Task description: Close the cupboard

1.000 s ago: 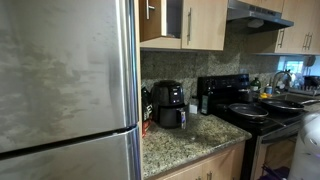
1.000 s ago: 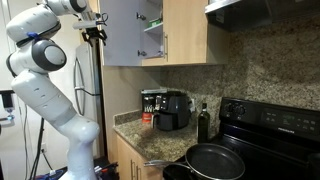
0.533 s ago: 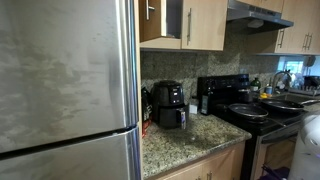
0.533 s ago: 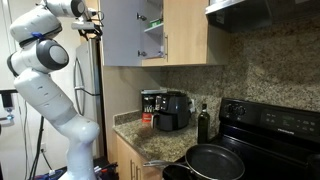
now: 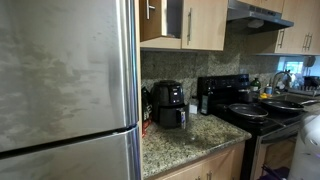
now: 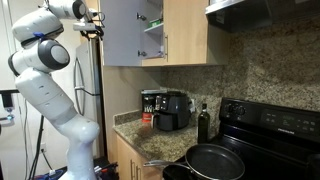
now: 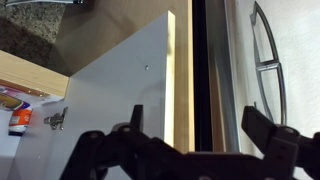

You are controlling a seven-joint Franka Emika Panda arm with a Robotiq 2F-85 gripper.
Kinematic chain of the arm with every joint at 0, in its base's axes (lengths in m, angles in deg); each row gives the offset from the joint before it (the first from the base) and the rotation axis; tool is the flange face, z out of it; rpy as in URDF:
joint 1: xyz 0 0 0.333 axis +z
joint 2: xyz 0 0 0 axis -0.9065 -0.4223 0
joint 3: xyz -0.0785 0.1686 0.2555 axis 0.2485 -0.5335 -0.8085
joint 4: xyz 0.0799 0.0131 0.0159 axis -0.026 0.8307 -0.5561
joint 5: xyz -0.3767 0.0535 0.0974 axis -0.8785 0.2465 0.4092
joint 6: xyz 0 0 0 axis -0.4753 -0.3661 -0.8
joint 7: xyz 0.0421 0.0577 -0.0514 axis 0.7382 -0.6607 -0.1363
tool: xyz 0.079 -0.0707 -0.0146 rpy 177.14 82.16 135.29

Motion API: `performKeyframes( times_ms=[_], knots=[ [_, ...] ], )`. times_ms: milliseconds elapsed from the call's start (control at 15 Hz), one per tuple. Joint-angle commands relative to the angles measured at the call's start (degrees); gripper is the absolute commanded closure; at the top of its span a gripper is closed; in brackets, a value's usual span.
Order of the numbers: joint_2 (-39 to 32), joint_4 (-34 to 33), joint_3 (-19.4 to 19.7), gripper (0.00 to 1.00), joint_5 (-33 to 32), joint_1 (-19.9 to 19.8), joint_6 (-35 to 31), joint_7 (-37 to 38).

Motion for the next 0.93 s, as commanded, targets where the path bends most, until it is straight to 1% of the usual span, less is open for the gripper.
performKeyframes(
  times_ms=[0,133,267,333,400,533,667,733,800,867],
  knots=[
    [-3.8,2.2,-2.2,0.0,-1.9,-1.7,-11.2,1.1],
    [-5.9,3.5,-3.1,0.0,-3.2,-1.5,-17.3,2.2],
    [-6.6,5.2,-3.8,0.0,-6.1,-2.3,-23.4,5.0],
    [-5.6,6.7,-4.5,0.0,-9.3,-3.4,-26.5,7.1],
    [-4.3,7.6,-4.9,0.0,-12.5,-4.3,-27.7,9.2],
    [-0.3,8.7,-4.6,0.0,-16.8,-5.1,-27.1,13.1],
    [2.4,8.7,-5.0,0.0,-20.8,-7.0,-26.4,16.5],
    [5.2,8.4,-1.9,0.0,-20.9,-6.6,-23.0,14.9],
    [6.6,9.4,-0.3,0.0,-21.7,-7.1,-23.1,14.5],
    [8.0,10.8,2.5,0.0,-21.7,-7.5,-22.9,12.8]
  ],
)
